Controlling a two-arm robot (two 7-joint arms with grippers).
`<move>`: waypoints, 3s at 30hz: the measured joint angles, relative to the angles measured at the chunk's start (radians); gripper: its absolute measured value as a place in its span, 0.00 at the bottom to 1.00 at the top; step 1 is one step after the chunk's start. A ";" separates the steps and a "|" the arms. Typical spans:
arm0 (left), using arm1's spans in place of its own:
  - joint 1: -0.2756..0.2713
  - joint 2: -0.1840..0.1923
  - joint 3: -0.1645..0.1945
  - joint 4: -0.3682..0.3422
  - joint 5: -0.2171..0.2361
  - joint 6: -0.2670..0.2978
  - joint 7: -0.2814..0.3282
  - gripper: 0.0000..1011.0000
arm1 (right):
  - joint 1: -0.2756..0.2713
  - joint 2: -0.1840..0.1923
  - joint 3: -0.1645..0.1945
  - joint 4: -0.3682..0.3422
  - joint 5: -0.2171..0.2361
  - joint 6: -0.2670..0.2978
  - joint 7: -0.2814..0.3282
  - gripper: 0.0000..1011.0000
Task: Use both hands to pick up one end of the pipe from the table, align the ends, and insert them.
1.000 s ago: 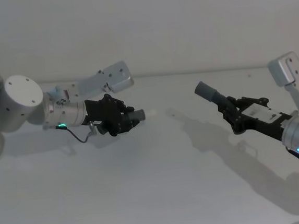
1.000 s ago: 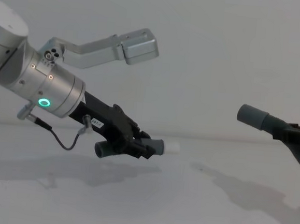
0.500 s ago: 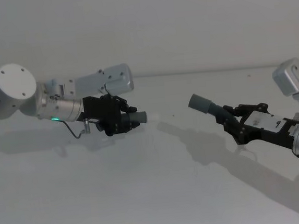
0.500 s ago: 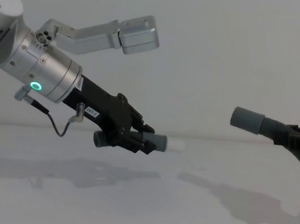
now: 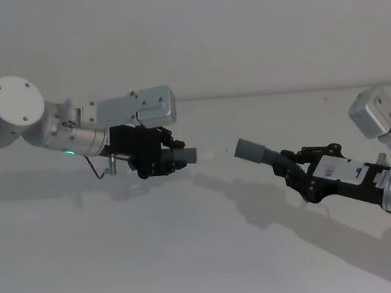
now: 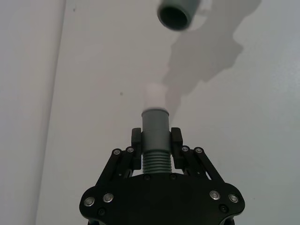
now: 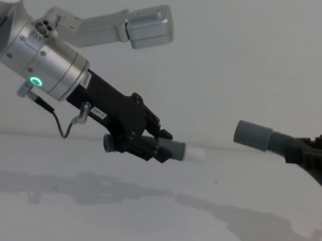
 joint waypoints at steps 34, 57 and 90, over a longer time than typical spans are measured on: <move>0.025 0.043 0.002 -0.083 -0.033 -0.029 0.032 0.35 | 0.022 0.034 -0.057 -0.010 0.012 -0.003 0.027 0.27; 0.034 0.074 -0.002 -0.142 -0.031 -0.007 0.045 0.35 | 0.070 0.019 -0.099 0.038 0.020 0.001 0.026 0.27; 0.023 0.076 -0.004 -0.134 -0.045 -0.020 0.029 0.35 | 0.118 0.002 -0.130 0.090 0.059 0.010 0.017 0.27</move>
